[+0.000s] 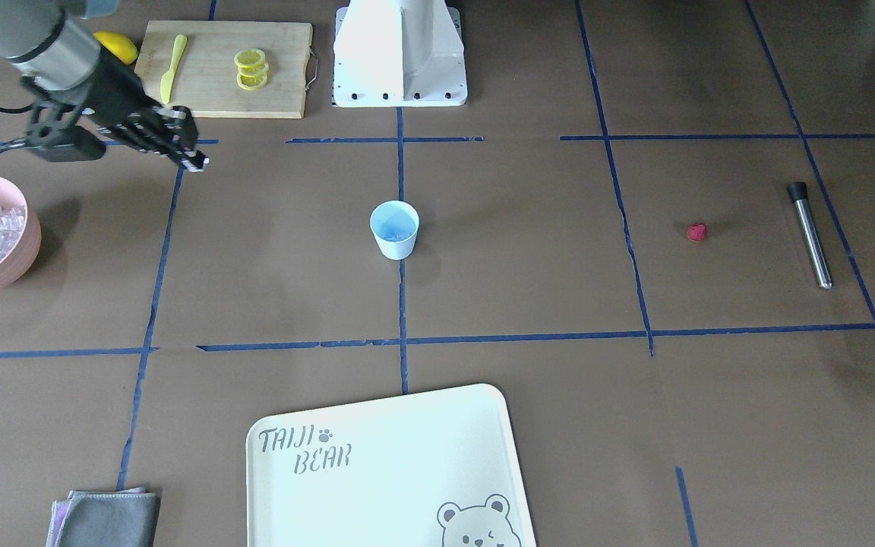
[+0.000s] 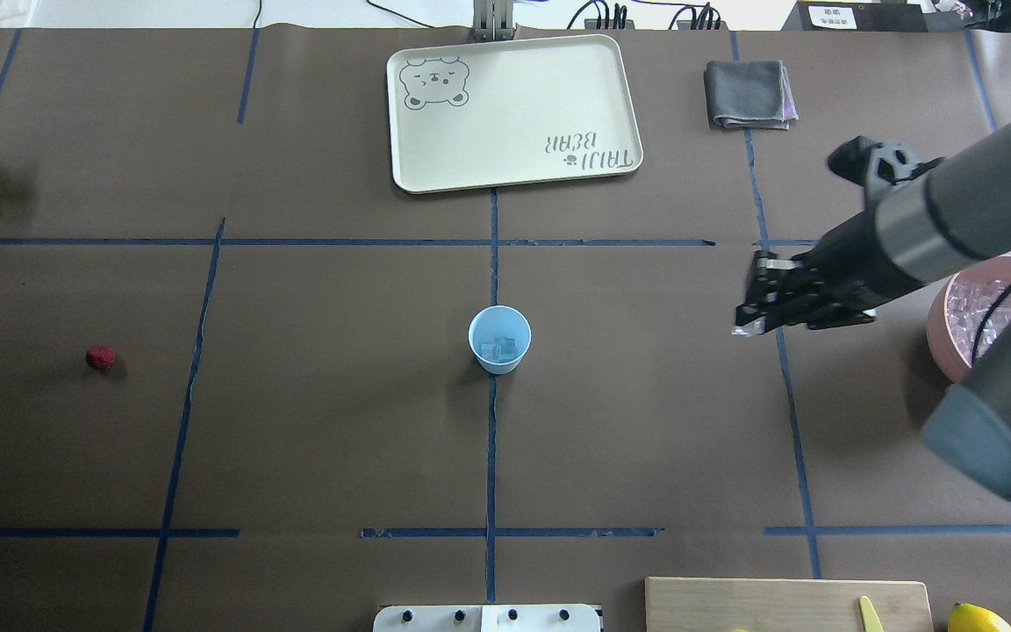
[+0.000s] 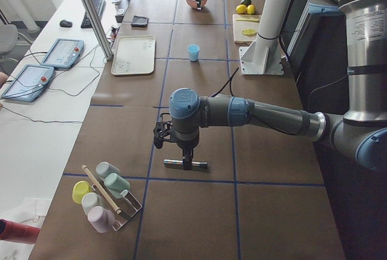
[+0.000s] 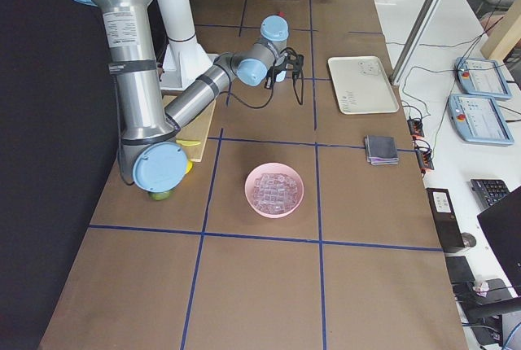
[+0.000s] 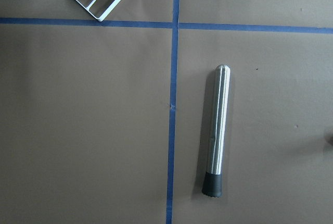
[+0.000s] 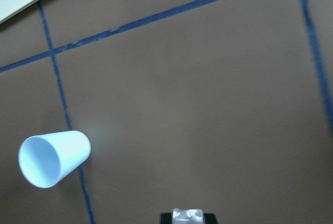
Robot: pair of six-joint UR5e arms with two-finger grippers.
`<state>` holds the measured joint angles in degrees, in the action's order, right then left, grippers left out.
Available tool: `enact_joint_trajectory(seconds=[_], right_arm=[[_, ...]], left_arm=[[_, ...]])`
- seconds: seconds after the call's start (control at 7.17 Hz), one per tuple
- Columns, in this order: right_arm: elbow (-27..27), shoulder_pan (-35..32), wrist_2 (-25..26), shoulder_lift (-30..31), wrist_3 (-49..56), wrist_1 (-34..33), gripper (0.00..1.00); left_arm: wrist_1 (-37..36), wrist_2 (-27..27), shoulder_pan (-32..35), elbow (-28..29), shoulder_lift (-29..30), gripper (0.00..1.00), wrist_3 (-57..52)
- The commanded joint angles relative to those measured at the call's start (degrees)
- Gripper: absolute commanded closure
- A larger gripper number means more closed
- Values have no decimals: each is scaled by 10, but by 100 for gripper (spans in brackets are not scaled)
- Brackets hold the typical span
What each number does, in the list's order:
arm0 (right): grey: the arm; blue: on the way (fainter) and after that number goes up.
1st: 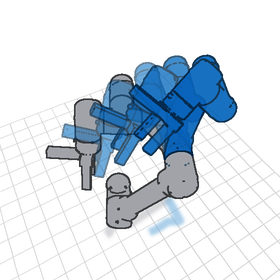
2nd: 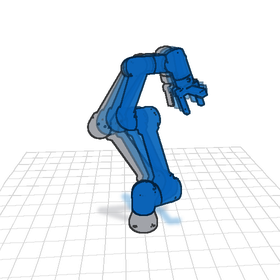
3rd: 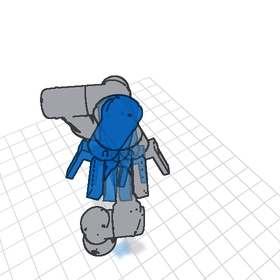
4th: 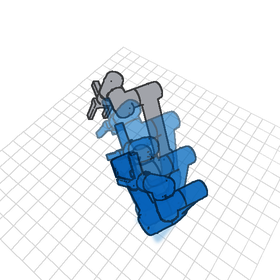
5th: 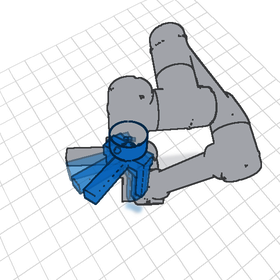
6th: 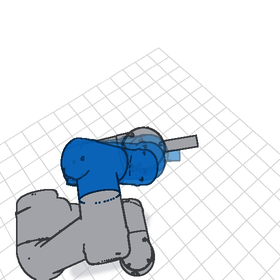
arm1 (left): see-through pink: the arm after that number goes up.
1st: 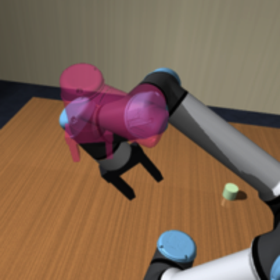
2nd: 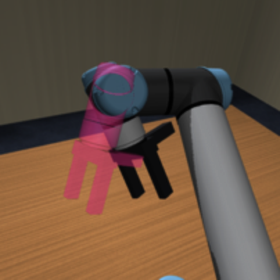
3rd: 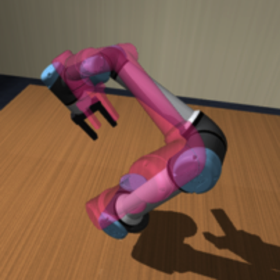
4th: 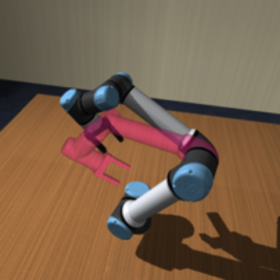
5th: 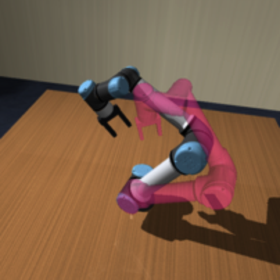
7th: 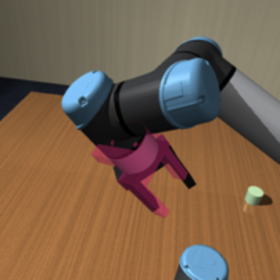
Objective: Mash ice and strawberries in cup
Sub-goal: 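Carry the ice cube over the blue cup with the right gripper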
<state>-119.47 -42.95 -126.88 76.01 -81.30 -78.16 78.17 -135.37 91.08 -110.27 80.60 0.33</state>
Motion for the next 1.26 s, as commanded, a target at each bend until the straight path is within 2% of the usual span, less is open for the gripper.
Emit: enact_joint_trajectory(seconds=[0.0,0.14,0.28,0.84,0.98,1.12], right_arm=[[91,133,148,-155,-140,-4,100],[136,142,171,-199,-142,-3,100],[151,142,172,-213,-142,1,100],[200,142,203,-237,-141,2,97],[203,142,203,-237,-141,1,58],[205,143,203,-238,-142,2,1]], left_arm=[[0,-7,0,0,0,0,-1],[0,-9,0,1,0,0,-1],[0,-9,0,0,0,0,0],[0,-9,0,1,0,0,0],[0,-9,0,1,0,0,0],[0,-9,0,1,0,0,0]])
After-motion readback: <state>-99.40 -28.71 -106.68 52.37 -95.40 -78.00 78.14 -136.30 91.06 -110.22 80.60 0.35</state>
